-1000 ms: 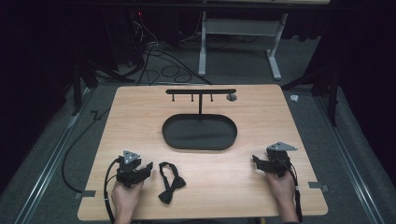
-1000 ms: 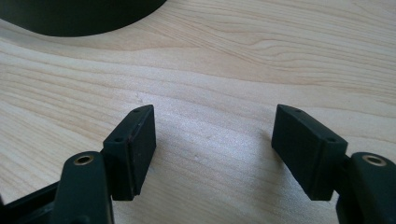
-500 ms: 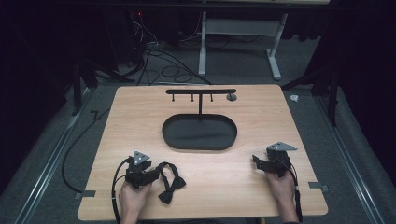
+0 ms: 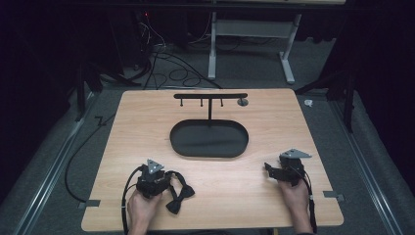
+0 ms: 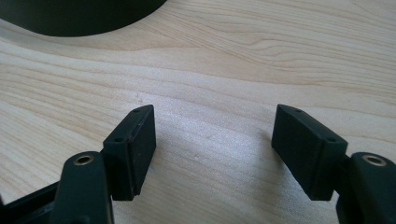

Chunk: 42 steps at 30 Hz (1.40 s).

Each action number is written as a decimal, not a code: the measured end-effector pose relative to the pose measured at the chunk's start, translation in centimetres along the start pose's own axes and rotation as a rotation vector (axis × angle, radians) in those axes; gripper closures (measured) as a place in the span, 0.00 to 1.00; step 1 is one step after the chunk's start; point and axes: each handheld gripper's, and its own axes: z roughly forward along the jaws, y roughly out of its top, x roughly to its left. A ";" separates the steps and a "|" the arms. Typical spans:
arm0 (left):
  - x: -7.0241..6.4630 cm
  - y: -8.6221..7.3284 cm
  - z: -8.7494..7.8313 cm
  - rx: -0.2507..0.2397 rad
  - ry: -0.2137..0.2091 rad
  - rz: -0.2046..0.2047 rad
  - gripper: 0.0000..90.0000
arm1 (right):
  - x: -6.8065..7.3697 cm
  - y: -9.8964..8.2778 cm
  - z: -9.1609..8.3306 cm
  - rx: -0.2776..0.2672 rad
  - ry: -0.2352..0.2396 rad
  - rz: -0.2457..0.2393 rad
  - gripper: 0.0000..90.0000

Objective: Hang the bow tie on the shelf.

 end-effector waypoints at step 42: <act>0.4 2.8 -2.8 -0.141 -0.125 0.036 0.96 | 0.0 0.0 0.0 0.000 0.001 0.001 0.35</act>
